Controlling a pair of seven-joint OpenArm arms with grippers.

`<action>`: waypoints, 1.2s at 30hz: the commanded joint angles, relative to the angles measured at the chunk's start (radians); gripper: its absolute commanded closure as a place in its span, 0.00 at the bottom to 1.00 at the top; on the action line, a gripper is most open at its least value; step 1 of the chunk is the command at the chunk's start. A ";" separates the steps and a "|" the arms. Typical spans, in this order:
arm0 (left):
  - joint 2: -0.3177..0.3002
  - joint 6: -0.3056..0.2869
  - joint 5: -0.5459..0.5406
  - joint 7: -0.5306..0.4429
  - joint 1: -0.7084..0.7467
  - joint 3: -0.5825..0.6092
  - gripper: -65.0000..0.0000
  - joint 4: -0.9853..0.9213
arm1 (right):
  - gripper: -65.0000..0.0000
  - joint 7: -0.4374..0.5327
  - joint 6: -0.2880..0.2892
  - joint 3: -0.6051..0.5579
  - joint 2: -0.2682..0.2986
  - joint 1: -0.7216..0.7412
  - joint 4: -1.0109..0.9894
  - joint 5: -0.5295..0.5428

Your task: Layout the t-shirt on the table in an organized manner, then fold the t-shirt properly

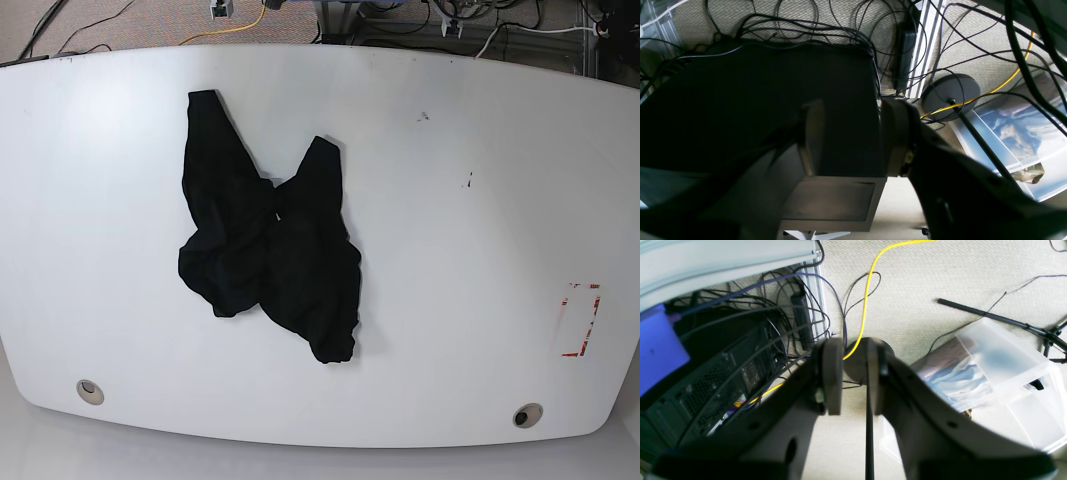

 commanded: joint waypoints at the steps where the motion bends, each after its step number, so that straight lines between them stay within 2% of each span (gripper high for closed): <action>1: -0.020 0.005 0.004 -0.005 0.035 -0.001 0.59 0.026 | 0.81 0.016 -0.001 0.002 0.005 -0.050 0.065 0.008; 17: -0.090 0.008 -0.004 -0.024 0.196 -0.003 0.59 0.264 | 0.81 0.044 0.006 0.001 0.009 -0.227 0.295 0.006; 31: -0.098 0.011 -0.017 -0.027 0.284 -0.006 0.59 0.442 | 0.82 0.053 0.001 0.004 0.009 -0.319 0.426 -0.001; 35: -0.103 0.013 -0.021 -0.027 0.308 -0.007 0.60 0.498 | 0.82 0.054 0.001 0.006 0.010 -0.335 0.459 -0.002; 36: -0.092 0.003 -0.009 -0.013 0.254 0.005 0.59 0.456 | 0.81 0.040 0.008 -0.003 -0.034 -0.218 0.426 0.005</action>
